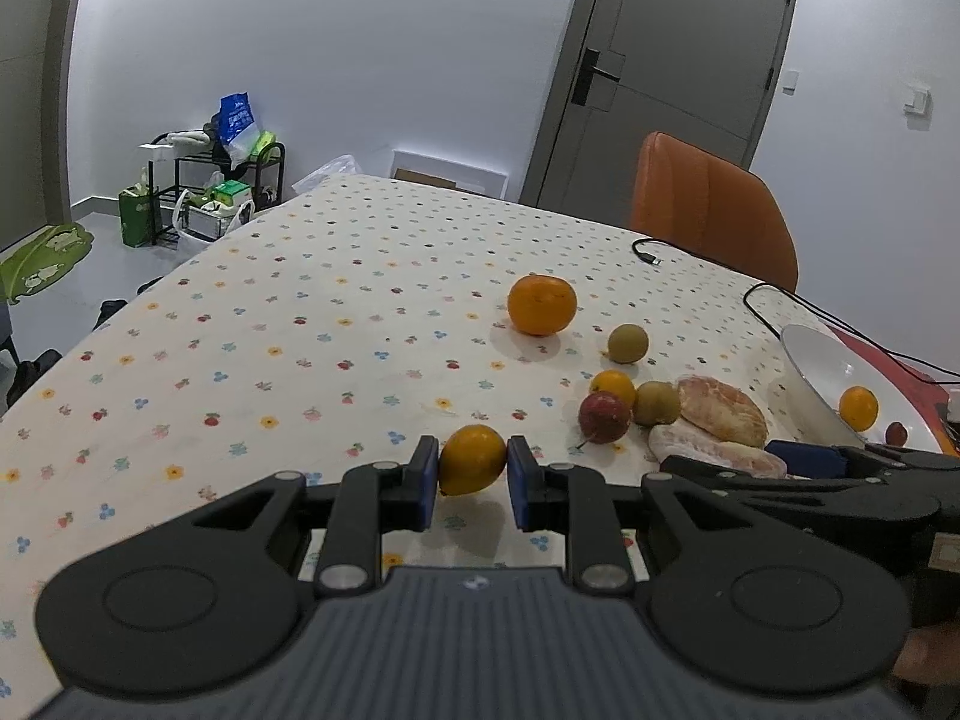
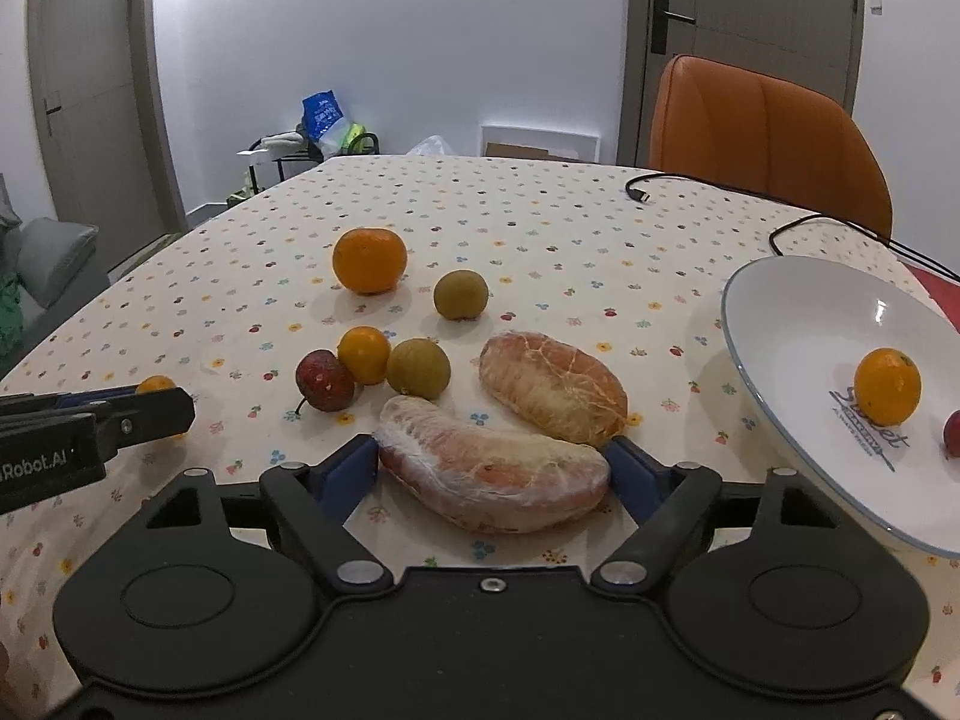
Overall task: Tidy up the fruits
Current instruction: 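Grasp the peeled pink pomelo segment with the right gripper, then carry the pomelo segment into the bowl and release while left gripper carries its fruit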
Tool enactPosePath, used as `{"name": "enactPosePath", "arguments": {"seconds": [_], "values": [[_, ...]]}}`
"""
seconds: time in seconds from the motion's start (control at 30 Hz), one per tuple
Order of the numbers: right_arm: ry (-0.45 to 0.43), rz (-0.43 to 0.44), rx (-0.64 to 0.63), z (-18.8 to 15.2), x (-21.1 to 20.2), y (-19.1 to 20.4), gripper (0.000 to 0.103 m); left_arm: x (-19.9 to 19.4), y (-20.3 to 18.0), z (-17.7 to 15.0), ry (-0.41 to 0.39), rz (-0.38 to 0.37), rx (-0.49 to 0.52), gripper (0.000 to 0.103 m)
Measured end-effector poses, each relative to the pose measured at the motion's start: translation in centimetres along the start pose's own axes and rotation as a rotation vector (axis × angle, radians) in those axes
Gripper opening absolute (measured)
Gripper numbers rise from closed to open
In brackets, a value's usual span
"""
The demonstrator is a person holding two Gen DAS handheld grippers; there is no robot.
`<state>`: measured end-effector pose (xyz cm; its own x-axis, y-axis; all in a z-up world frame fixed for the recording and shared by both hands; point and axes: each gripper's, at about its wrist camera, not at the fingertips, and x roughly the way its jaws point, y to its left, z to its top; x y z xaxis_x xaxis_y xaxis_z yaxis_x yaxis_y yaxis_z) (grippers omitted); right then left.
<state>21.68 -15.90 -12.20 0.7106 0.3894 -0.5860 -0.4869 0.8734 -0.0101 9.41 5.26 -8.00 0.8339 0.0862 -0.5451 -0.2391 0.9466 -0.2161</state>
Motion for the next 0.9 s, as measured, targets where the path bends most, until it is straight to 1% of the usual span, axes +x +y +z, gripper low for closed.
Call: {"name": "enactPosePath", "arguments": {"seconds": [0.2,0.43,0.7,0.9], "values": [[-0.019,0.045,0.032,-0.1,-0.8,-0.4,0.078,-0.4,-0.2,0.1,-0.009,-0.001,0.007,0.023],[-0.068,0.051,0.046,0.1,-2.8,-1.1,0.078,-0.8,-1.3,0.4,-0.022,-0.005,0.03,0.023],[-0.134,0.026,0.06,0.5,-5.5,-2.4,0.078,-1.4,-3.2,0.8,-0.045,-0.031,0.058,0.023],[-0.174,-0.008,0.083,0.4,-7.1,-4.1,0.078,-1.5,-4.9,0.9,-0.052,-0.053,0.087,0.023]]}}
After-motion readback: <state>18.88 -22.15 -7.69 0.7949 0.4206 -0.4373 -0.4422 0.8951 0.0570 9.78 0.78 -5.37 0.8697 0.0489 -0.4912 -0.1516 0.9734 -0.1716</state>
